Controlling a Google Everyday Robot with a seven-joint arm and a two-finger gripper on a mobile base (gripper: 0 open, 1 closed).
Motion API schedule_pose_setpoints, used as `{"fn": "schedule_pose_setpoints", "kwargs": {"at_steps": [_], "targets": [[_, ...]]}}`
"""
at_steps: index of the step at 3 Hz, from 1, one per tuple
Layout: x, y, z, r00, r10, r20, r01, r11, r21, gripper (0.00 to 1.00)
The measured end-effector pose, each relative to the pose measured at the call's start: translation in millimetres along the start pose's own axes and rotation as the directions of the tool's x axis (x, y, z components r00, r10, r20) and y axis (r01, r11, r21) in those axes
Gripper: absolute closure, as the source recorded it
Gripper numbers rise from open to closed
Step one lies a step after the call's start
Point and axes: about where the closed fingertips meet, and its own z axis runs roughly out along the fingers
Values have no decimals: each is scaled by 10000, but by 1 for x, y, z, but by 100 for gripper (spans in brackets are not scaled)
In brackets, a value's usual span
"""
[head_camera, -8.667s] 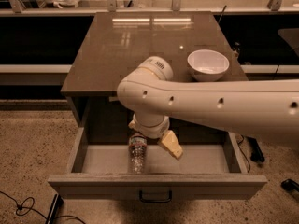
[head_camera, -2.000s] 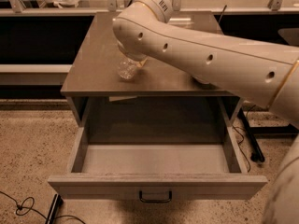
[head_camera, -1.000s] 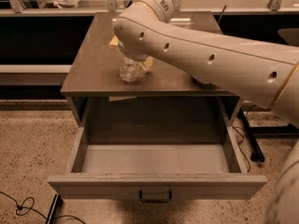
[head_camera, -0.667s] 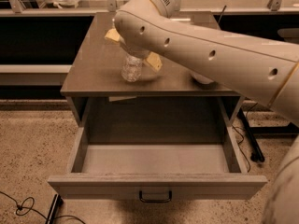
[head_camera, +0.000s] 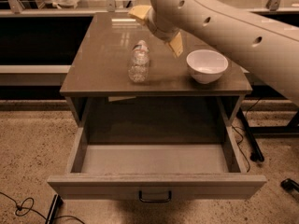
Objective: Pick water bottle from top drawer and place on counter
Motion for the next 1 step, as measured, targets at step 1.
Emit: {"fn": "schedule_pose_setpoints", "kwargs": {"at_steps": [1], "targets": [[2, 2, -1, 10000, 66, 3, -66, 10000, 9, 0]]}}
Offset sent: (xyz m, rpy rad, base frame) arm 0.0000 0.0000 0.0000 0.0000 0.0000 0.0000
